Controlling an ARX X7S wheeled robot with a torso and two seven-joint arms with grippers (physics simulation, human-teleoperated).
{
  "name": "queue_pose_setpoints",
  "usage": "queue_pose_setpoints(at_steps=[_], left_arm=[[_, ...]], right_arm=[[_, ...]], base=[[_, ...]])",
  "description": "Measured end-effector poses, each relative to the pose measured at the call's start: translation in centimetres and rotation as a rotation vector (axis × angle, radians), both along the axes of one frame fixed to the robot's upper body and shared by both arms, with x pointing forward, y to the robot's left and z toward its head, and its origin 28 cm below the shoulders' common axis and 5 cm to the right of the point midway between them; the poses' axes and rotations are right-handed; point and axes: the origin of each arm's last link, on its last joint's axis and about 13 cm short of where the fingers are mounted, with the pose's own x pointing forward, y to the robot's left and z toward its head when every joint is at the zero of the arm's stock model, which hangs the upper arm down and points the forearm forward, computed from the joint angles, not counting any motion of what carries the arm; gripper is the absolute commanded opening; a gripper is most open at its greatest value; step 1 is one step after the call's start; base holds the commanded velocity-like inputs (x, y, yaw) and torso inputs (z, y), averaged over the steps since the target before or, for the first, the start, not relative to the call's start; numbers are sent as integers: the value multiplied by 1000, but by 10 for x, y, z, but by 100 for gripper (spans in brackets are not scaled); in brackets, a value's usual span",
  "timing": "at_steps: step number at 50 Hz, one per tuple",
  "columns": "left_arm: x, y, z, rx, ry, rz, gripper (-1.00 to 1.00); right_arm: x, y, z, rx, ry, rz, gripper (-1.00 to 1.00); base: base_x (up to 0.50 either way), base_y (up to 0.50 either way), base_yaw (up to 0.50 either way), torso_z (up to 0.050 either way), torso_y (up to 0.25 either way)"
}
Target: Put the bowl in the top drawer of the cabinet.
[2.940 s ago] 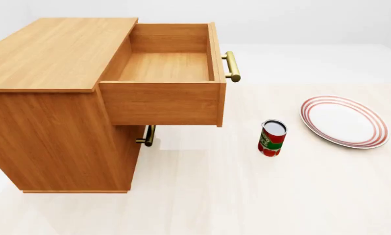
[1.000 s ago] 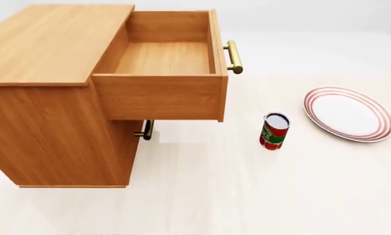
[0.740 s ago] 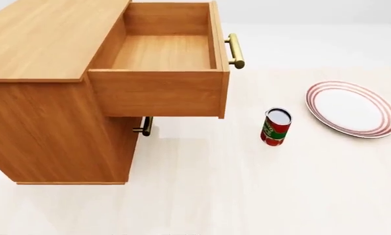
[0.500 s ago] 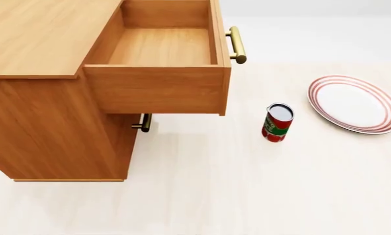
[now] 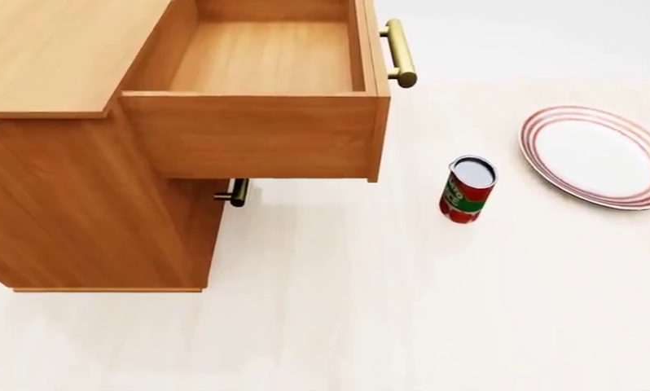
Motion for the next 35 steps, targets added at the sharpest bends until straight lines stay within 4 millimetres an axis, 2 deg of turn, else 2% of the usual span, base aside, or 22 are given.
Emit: queue_pose_setpoints(at_steps=[35], left_arm=[[0, 0, 0, -2, -22, 12, 100]], right_arm=[[4, 10, -10, -51, 48, 15, -100]], base=[[0, 0, 0, 0, -76]])
